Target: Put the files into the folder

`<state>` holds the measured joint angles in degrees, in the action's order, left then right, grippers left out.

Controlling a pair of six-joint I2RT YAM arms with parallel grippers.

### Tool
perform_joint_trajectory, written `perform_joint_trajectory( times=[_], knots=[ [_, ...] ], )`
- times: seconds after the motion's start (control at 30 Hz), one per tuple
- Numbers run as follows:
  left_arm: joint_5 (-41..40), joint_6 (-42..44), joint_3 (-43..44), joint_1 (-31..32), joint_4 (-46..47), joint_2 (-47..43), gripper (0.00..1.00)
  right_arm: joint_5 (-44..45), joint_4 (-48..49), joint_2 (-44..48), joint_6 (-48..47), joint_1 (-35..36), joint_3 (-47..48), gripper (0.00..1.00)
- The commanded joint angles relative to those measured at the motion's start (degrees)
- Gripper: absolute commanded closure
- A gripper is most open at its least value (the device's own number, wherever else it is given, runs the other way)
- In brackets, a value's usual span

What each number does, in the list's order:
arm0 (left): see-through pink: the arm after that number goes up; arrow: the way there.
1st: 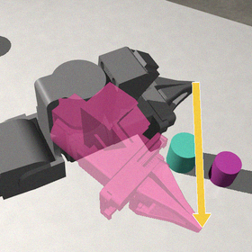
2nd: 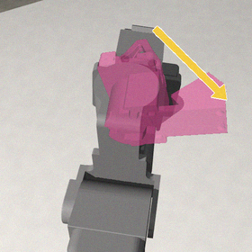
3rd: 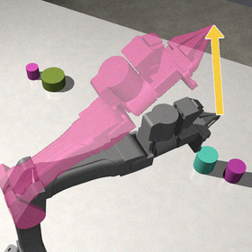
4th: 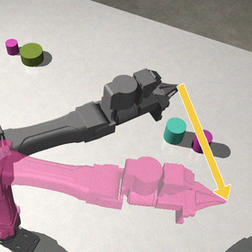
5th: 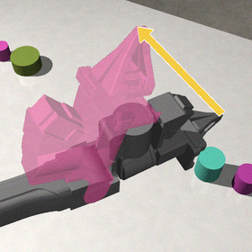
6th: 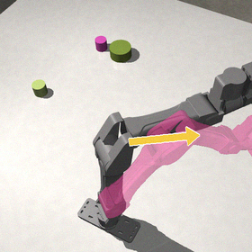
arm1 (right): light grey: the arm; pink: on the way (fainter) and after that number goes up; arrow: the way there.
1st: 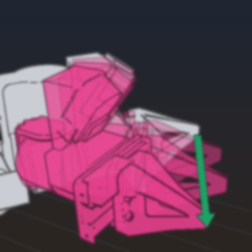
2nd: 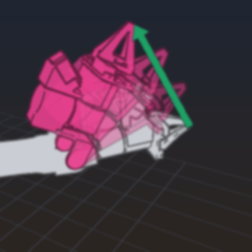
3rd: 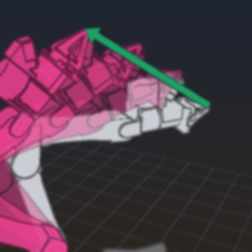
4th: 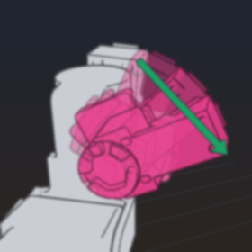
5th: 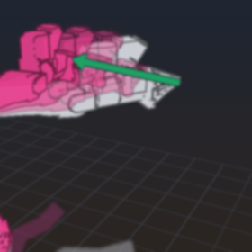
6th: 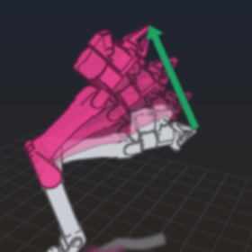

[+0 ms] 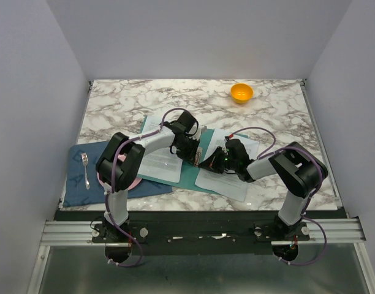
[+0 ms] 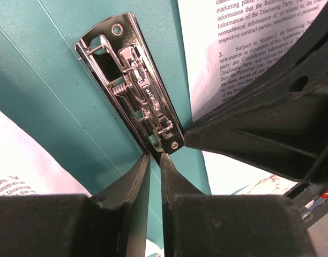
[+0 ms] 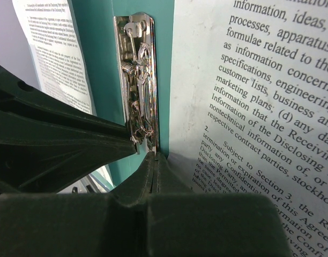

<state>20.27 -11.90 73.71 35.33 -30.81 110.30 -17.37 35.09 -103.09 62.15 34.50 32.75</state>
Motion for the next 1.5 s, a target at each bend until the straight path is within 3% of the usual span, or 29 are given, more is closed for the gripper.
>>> perform_joint_trajectory(
  times=[0.0, 0.7, 1.07, 1.47],
  knots=[
    [-3.48, 0.3, -0.68, 0.88, 0.66, 3.95, 0.85, 4.97, -15.23, -5.11, -3.44, 0.66, -2.78, 0.99],
    [1.43, -1.98, 2.66, 3.78, -0.92, 4.75, 0.87, 4.88, -16.81, -6.95, -4.58, 0.66, -0.85, 1.0],
    [8.02, -3.3, 3.28, 3.69, -1.8, 2.37, 0.87, 4.88, -16.55, -7.57, -4.41, 0.66, -0.94, 1.0],
    [20.85, -4.09, 2.49, 3.25, -0.13, 1.14, 0.86, 4.97, -16.46, -8.18, -4.14, 0.66, -0.76, 1.0]
  ],
)
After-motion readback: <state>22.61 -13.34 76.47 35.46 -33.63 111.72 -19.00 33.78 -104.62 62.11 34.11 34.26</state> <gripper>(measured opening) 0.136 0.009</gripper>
